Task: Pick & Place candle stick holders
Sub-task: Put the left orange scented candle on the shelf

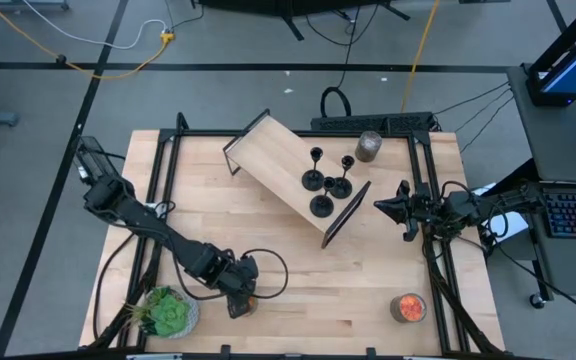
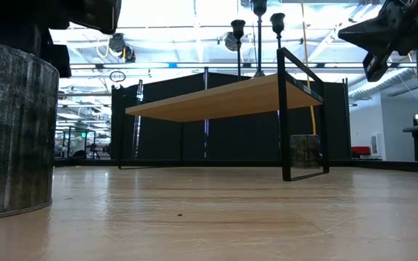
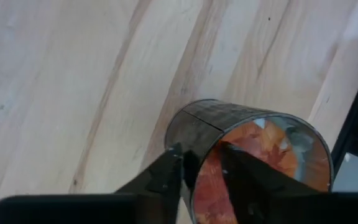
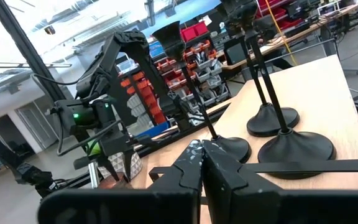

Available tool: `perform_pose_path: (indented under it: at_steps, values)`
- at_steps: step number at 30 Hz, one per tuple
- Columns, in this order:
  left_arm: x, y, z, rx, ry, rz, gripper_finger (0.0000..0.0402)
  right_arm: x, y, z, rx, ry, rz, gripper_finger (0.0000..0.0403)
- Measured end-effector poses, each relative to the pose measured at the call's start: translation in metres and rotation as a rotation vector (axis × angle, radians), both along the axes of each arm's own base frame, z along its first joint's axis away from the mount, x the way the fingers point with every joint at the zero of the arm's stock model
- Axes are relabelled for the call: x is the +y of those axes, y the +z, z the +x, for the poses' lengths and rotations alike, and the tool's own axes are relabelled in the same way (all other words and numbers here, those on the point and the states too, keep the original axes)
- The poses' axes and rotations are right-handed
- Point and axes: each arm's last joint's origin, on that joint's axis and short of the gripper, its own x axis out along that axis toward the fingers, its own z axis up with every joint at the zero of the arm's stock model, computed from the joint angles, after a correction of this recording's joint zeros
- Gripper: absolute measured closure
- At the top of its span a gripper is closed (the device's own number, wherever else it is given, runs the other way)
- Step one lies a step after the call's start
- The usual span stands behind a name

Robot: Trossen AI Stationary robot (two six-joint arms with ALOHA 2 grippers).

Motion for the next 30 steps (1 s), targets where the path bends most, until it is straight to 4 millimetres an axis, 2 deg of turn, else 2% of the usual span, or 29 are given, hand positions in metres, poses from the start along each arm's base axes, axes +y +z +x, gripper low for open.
perform_pose_path:
  at_steps: [8, 22, 27, 30]
  values:
    - [0.0, 0.001, 0.0, 0.001, -0.002, -0.005, 0.0392, 0.0, 0.0, 0.0, 0.0, 0.0, -0.002, 0.0403]
    - [0.0, 0.0, 0.0, 0.004, 0.019, -0.011, 0.0398, 0.0, 0.0, 0.0, 0.0, -0.001, -0.003, 0.0403]
    - [0.007, 0.002, 0.004, -0.015, 0.021, -0.009, 0.0399, 0.0, 0.0, 0.0, -0.001, 0.007, -0.001, 0.0403]
    - [0.011, 0.006, 0.007, -0.032, -0.001, -0.003, 0.04, 0.002, 0.001, 0.0, -0.011, 0.069, -0.003, 0.0403]
